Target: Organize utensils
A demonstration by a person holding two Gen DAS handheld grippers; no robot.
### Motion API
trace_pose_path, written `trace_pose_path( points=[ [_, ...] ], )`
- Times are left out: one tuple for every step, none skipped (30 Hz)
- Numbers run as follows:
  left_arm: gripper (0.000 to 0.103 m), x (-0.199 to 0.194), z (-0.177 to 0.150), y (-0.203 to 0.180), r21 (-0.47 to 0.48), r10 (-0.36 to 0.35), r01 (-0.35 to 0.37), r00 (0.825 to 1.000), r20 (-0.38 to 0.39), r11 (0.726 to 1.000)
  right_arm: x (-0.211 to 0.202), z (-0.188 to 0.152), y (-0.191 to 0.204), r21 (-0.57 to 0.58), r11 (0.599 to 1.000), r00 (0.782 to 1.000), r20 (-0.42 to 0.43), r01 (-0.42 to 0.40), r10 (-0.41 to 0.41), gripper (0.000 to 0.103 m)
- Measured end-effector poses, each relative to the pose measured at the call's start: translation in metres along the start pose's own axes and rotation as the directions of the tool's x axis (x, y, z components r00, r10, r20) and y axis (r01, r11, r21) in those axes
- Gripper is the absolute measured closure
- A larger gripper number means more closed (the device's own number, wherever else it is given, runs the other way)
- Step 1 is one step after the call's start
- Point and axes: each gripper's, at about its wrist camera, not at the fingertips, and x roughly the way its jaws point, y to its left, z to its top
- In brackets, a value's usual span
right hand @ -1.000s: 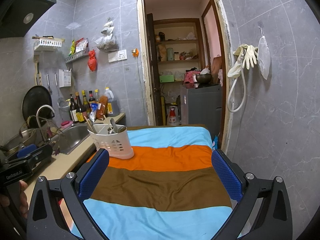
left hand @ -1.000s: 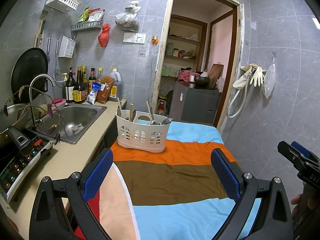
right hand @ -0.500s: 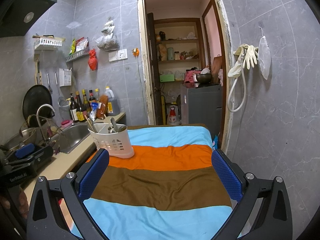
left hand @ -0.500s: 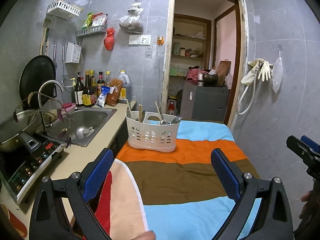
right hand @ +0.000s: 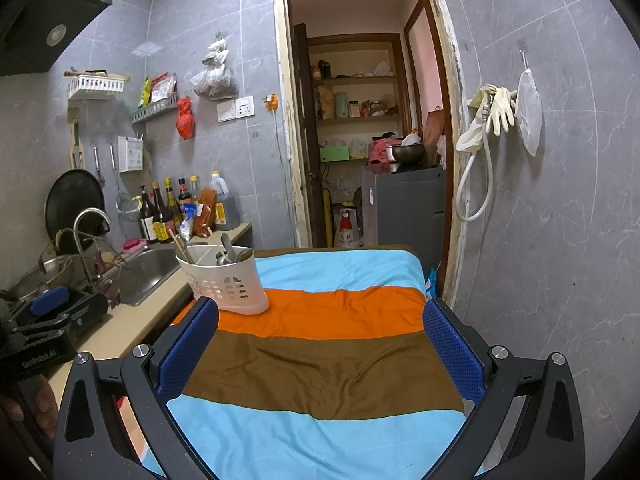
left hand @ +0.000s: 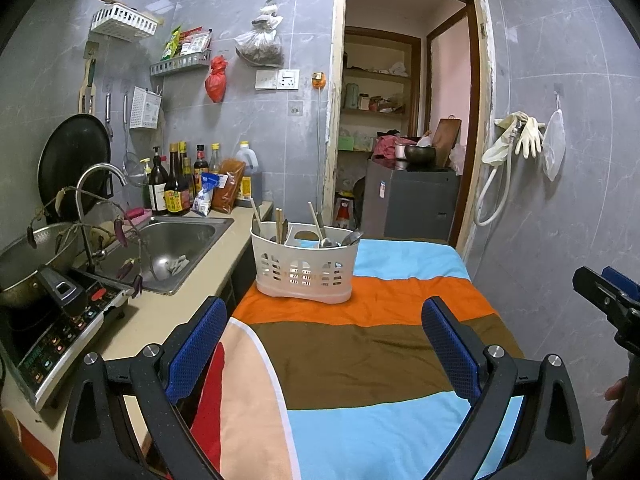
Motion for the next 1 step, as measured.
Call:
trace_pose_path(
  points=[
    [0.007, 0.0001, -0.0001, 0.0003, 0.000, 0.000, 0.000, 1.000, -0.001, 1.000, 0.0008, 0.0005, -0.0004, 0.000, 1.000, 1.000, 0.000, 0.000, 0.000, 0.000]
  ],
)
